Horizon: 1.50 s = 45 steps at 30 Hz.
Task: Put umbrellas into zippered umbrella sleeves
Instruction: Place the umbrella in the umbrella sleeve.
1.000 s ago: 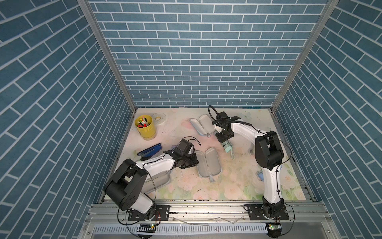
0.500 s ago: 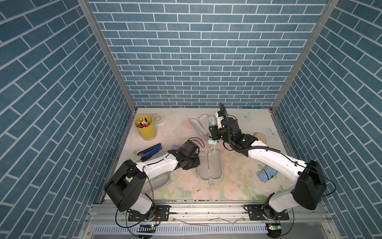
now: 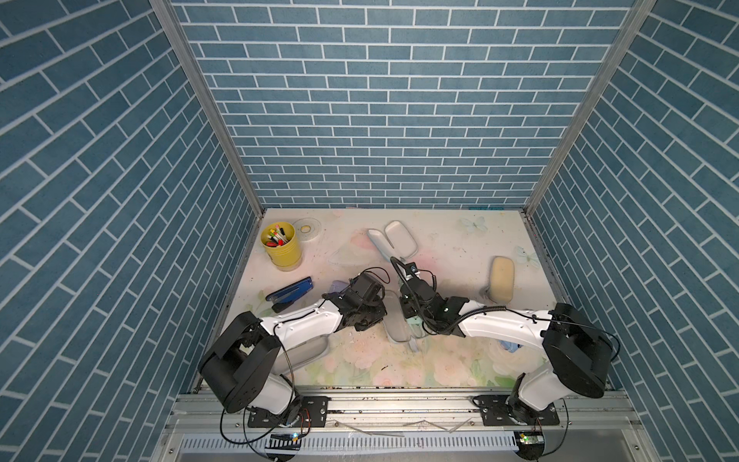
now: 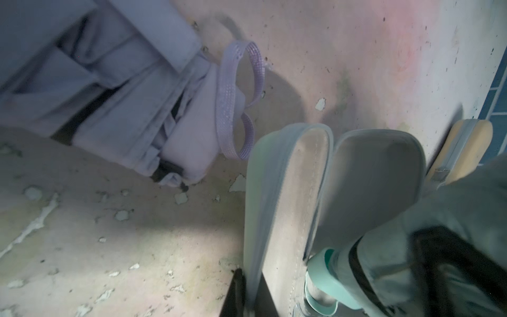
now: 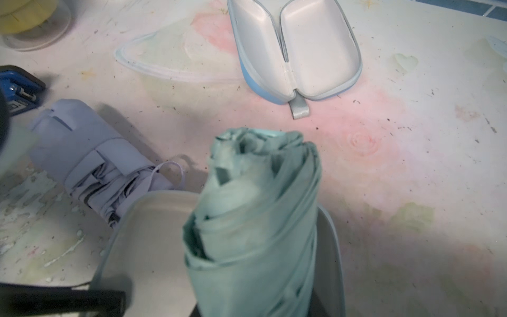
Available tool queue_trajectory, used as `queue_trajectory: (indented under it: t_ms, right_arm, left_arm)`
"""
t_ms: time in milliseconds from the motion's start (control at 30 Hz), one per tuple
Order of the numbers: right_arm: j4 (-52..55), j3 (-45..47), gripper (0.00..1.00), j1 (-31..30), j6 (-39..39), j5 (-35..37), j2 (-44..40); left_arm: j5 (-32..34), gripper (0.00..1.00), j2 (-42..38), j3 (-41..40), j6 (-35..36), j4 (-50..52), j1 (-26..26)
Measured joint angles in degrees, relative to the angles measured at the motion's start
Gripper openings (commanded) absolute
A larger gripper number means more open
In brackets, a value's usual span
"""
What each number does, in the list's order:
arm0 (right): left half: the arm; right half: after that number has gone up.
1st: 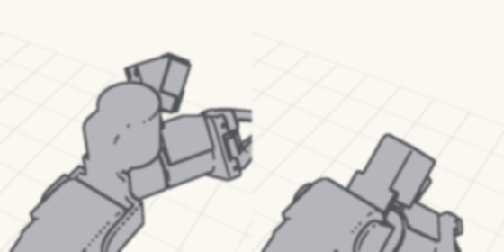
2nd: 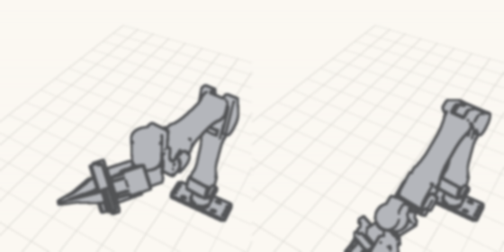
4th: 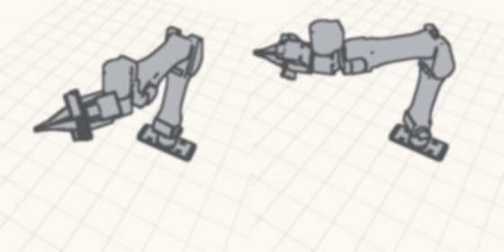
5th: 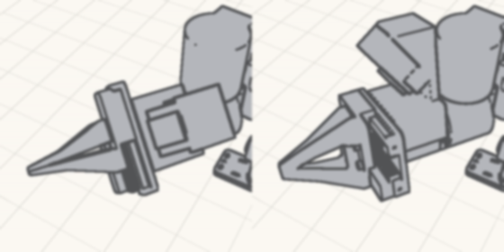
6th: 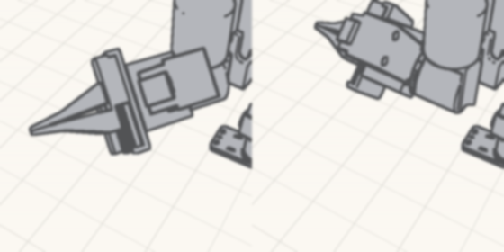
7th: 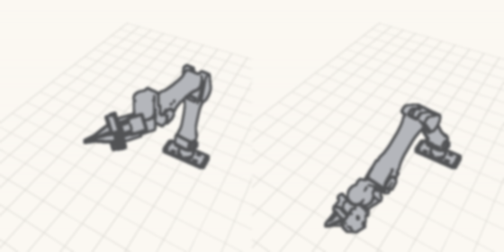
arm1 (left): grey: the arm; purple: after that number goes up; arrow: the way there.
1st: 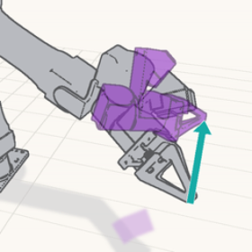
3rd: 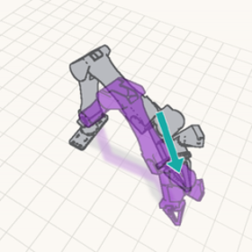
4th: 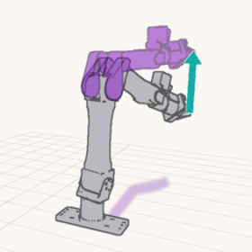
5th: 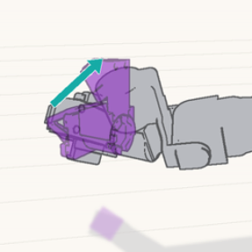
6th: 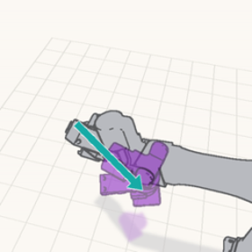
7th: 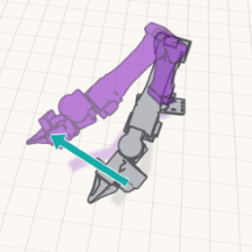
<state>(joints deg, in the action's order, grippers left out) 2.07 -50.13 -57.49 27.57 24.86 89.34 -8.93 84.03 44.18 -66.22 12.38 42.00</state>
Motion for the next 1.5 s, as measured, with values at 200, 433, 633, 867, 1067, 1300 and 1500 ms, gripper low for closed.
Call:
queue_trajectory:
  t_ms: [200,433,633,867,1067,1300,1500]
  right_arm:
    - [3.15,2.14,0.00,0.31,2.49,0.35,-1.40]
    - [6.86,-0.07,0.09,1.46,3.76,-3.02,0.68]
    - [12.85,-4.96,0.57,4.42,5.60,-8.76,4.07]
    - [18.64,-8.00,0.72,5.99,6.69,-15.69,4.42]
    - [24.02,-11.72,0.57,7.50,6.25,-16.70,3.19]
    - [24.90,-10.12,0.27,7.87,8.83,-20.26,2.99]
    - [21.00,-6.88,0.23,9.73,14.75,-24.15,2.99]
  left_arm:
    - [2.43,0.08,-2.78,-0.09,-1.40,0.02,0.04]
    - [3.72,0.09,-2.64,-0.07,-1.51,-0.50,1.09]
    - [3.96,0.11,-2.56,0.33,0.04,-0.17,1.40]
    - [3.32,0.11,-1.44,1.53,1.75,0.13,1.64]
    - [3.28,0.11,-1.38,1.53,2.05,0.26,1.66]
    - [3.32,0.11,-1.36,1.53,2.27,0.15,2.05]
    - [4.44,0.11,-0.87,2.05,2.99,0.20,2.91]
